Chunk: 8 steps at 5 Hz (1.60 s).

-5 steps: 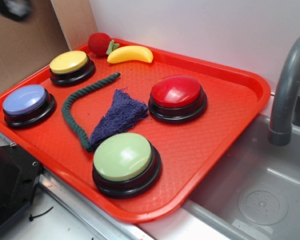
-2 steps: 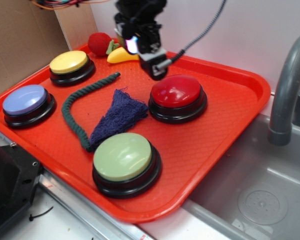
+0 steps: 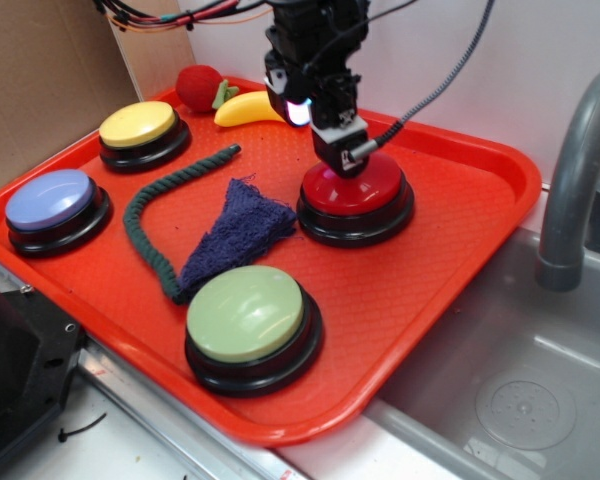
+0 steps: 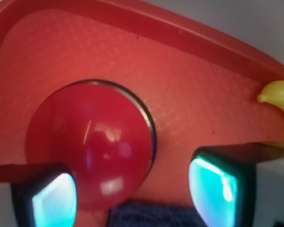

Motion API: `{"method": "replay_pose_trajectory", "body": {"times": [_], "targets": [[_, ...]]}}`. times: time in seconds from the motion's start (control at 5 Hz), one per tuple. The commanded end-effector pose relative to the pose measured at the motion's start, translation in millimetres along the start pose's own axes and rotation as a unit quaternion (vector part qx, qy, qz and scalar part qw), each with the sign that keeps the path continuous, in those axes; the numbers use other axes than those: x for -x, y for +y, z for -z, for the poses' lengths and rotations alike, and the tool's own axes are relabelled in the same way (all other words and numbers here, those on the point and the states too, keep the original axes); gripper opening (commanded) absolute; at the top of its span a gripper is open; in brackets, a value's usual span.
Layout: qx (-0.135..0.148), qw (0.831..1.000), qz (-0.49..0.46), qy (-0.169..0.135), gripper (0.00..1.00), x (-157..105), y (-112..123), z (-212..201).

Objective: Push the red button.

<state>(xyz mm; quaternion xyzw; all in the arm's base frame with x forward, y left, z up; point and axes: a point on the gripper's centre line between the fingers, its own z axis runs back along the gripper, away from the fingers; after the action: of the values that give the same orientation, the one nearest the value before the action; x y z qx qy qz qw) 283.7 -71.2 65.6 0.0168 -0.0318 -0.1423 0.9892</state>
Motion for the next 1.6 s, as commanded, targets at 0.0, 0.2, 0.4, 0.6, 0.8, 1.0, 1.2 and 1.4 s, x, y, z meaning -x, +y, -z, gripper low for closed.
{"method": "replay_pose_trajectory", "body": {"times": [0.0, 0.2, 0.4, 0.6, 0.8, 1.0, 1.2, 1.4], "targets": [[-0.011, 0.999, 0.037, -0.008, 1.00, -12, -13, 10], [-0.013, 0.999, 0.039, -0.005, 1.00, -15, -15, 12], [-0.008, 0.999, 0.049, 0.004, 1.00, -17, -22, 15], [-0.009, 0.999, 0.046, 0.009, 1.00, -15, -19, 11], [-0.015, 0.999, 0.034, 0.010, 1.00, -10, -11, -8], [-0.019, 0.999, 0.039, -0.001, 1.00, 2, 0, -37], [-0.015, 0.999, 0.026, -0.017, 1.00, 7, 4, -52], [-0.014, 0.999, 0.017, -0.030, 1.00, 11, 5, -57]]}}
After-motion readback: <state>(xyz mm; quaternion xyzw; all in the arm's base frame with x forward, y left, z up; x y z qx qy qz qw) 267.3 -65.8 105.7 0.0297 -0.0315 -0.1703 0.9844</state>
